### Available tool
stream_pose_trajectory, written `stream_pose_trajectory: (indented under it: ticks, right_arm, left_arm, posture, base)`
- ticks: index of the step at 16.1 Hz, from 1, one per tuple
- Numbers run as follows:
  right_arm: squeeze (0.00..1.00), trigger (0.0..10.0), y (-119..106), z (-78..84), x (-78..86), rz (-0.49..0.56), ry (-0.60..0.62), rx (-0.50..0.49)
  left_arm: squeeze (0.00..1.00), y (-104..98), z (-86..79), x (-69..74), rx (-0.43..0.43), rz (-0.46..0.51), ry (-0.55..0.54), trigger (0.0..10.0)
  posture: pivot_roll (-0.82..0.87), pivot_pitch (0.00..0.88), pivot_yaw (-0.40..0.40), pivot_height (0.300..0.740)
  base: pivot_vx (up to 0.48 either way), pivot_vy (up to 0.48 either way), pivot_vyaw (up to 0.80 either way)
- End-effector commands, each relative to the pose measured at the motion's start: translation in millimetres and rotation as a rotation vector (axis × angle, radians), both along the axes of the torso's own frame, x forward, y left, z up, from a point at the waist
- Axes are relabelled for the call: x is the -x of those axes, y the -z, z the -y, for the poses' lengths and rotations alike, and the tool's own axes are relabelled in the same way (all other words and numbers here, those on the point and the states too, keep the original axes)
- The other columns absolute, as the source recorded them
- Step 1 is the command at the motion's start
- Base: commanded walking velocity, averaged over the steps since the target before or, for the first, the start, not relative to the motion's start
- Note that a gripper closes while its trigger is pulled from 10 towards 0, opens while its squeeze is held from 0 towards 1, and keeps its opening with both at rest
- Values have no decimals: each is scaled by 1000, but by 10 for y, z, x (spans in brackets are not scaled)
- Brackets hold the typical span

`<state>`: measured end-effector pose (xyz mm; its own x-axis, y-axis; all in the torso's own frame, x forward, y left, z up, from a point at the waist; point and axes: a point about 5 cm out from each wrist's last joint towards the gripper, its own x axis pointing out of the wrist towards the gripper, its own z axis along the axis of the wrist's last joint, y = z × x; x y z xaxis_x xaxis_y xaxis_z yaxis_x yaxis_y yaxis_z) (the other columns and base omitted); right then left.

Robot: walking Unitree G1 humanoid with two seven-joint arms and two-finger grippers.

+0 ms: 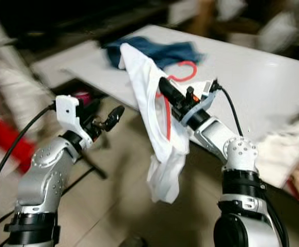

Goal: Hang hanger

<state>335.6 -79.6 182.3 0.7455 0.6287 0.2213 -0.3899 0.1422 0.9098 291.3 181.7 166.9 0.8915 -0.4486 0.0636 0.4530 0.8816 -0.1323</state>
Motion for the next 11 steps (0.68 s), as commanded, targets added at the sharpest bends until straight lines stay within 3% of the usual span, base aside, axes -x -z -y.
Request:
stream_pose_trajectory:
  ticks: [1,3,11]
  right_arm:
    - [0,10000,4,-118,63,-2,-28,-41]
    - [0,10000,144,-14,144,-31,-28,-3]
    - [0,10000,144,-18,139,-38,-28,5]
  left_arm:
    - [961,-7,-7,6,-18,2,-2,10000]
    - [961,9,-79,10,-39,1,-36,10000]
    - [961,70,-67,59,-59,-13,-34,10000]
  posture:
    - [3,0,85,740]
    - [1,0,82,740]
    - [14,0,65,740]
  base:
    - [0,0,712]
    - [0,0,709]
    - [0,0,711]
